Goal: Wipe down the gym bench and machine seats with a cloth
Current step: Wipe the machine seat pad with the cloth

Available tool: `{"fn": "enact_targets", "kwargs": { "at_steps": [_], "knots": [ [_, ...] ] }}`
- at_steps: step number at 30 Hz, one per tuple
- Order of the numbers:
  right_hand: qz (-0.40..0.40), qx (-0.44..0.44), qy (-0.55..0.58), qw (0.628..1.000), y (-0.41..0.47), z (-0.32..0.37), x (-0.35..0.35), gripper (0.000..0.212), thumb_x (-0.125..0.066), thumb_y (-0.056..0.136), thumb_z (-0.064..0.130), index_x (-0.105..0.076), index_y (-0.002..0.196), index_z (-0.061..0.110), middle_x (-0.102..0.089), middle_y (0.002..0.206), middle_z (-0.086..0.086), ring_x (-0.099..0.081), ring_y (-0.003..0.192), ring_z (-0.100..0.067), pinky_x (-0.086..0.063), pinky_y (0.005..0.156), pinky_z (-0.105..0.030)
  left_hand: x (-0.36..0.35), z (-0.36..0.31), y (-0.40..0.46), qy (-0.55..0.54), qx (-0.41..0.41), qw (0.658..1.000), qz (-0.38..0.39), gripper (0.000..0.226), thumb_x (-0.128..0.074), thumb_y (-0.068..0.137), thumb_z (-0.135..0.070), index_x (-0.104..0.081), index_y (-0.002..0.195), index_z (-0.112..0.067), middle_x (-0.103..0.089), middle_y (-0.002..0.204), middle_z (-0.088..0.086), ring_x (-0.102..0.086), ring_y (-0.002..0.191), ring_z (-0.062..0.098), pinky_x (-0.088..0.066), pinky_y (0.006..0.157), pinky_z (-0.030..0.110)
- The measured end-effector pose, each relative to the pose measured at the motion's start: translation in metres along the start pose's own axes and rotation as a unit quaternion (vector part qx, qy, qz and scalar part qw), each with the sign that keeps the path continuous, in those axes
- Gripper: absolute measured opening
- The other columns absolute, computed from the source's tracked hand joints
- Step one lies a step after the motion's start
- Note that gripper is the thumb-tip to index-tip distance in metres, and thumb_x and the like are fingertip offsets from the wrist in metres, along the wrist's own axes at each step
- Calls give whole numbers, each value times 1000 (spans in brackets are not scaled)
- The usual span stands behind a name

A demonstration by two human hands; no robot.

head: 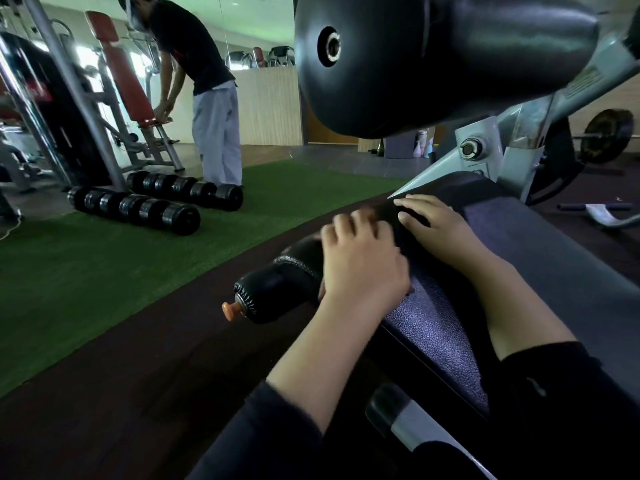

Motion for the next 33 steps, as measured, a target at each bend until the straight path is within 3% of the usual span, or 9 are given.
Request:
{"fn": "enact_targets", "kwargs": {
  "at_steps": [3,6,8,10,13,18,23,27,33],
  "knots": [
    [-60,6,32,998,-2,5,15,30,-53,93,20,-61,122,16,-54,132,-4,-47,125,-16,-25,114,-37,-5,-15,16,-118,-55,988,84,47,-43,95,-42,-47,137,-21,-41,138,14,-36,128,35,-23,112,46],
    [-152,6,51,987,-15,22,40,27,-52,92,13,-63,117,10,-59,121,-9,-54,113,-21,-35,94,-20,13,4,24,-259,-31,962,82,44,-43,95,-40,-46,136,-26,-43,138,8,-41,127,30,-34,108,46],
    [-184,18,53,981,-27,45,48,27,-51,92,14,-62,117,11,-57,120,-7,-54,108,-18,-35,89,-21,26,31,23,-244,5,969,37,44,-43,94,-38,-45,137,-26,-43,139,4,-46,123,28,-44,96,42],
    [-134,51,54,988,-33,73,31,28,-51,93,18,-61,118,12,-57,121,-5,-51,110,-15,-32,88,-17,21,60,20,-219,65,972,46,41,-42,94,-36,-48,133,-25,-46,137,1,-50,119,27,-42,85,35],
    [4,39,21,999,-38,88,-19,40,-45,96,35,-52,133,20,-45,141,-1,-34,134,-14,-20,106,-20,3,79,13,-238,110,962,81,38,-37,98,-37,-51,132,-25,-50,136,0,-51,119,24,-42,88,33],
    [42,25,-30,998,-42,63,-29,44,-35,100,36,-35,143,30,-25,154,4,-7,145,-13,2,116,-35,-6,79,5,-217,96,968,87,37,-33,100,-40,-54,129,-30,-54,133,-6,-53,117,21,-39,82,31],
    [0,-59,-22,998,-31,27,-7,43,-37,99,30,-37,143,27,-25,155,-2,-10,145,-21,-2,116,-38,-8,74,8,-186,86,976,76,39,-33,100,-42,-52,132,-31,-53,136,-8,-52,119,22,-40,83,32],
    [-5,-54,-52,997,-33,32,-14,47,-40,97,42,-36,143,31,-23,155,-5,-9,145,-25,-2,117,-40,-5,60,14,-152,54,985,63,41,-32,99,-45,-47,137,-37,-50,140,-11,-50,123,22,-41,89,35],
    [-50,-28,-12,998,-30,28,0,40,-45,94,14,-50,134,18,-39,146,-9,-30,138,-22,-21,113,-30,-4,40,24,-135,17,989,54,41,-35,99,-39,-46,139,-36,-48,143,-11,-48,126,22,-40,90,34]
  ]
}}
Point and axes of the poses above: each hand's wrist, its own y-axis towards the middle knuckle, its own x-axis out of the back of the hand, z = x × y, the point moved 10 cm from there along y, towards the middle knuckle
